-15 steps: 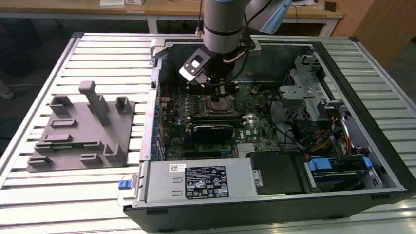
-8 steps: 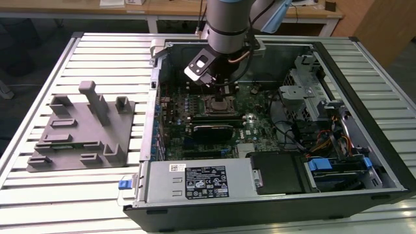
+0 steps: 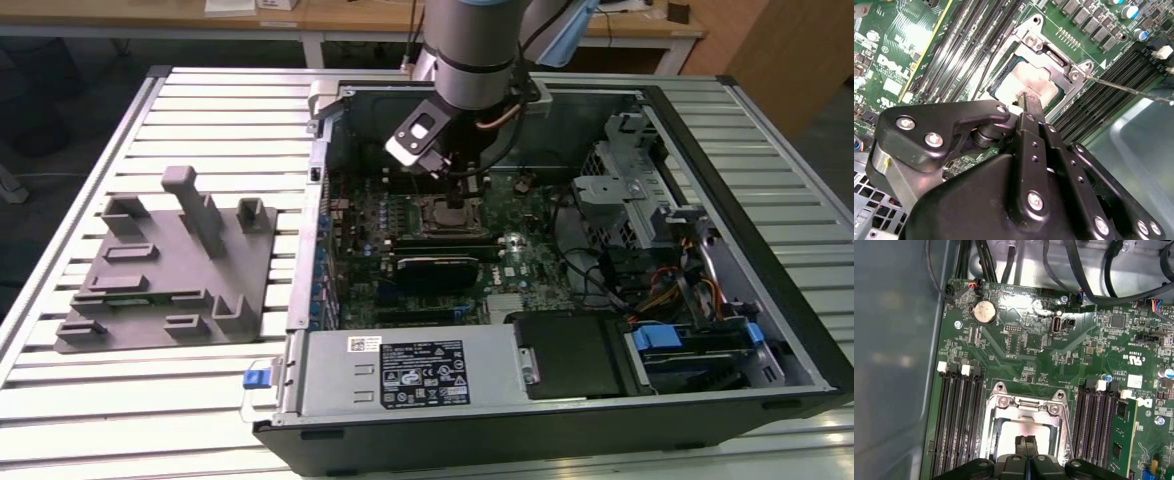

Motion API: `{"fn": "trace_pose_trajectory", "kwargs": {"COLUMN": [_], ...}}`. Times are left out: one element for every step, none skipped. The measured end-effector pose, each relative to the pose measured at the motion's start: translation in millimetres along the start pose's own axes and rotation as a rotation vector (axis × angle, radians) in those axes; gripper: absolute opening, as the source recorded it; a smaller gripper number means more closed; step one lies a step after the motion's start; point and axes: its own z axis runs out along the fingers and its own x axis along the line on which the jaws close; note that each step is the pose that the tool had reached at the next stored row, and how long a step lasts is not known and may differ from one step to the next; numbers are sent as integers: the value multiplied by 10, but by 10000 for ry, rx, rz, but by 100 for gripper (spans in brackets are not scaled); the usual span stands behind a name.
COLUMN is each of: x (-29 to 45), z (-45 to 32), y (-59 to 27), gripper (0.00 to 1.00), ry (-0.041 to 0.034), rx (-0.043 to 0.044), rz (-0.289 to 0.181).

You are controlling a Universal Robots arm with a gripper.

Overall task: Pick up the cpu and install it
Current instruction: 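Install the first cpu locking lever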

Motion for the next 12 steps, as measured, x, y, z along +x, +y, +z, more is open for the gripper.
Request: {"fn": "trace_pose_trajectory", "kwargs": {"x": [0,0,0,-1,0,0,0,0,0,0,0,1], "z": [0,0,0,0,0,-3,-7,-13,-23,-34,-45,-54], "y": [3,5,5,6,7,8,8,8,8,8,8,8], "gripper": [11,11,11,11,11,11,11,11,11,11,11,11], "ry": [0,0,1,1,4,5,6,7,8,8,9,10], "rx": [0,0,0,0,-1,0,0,0,0,0,0,-1], "rz": [-1,-2,-1,-1,-2,-2,-2,-2,-2,-3,-4,-4]}}
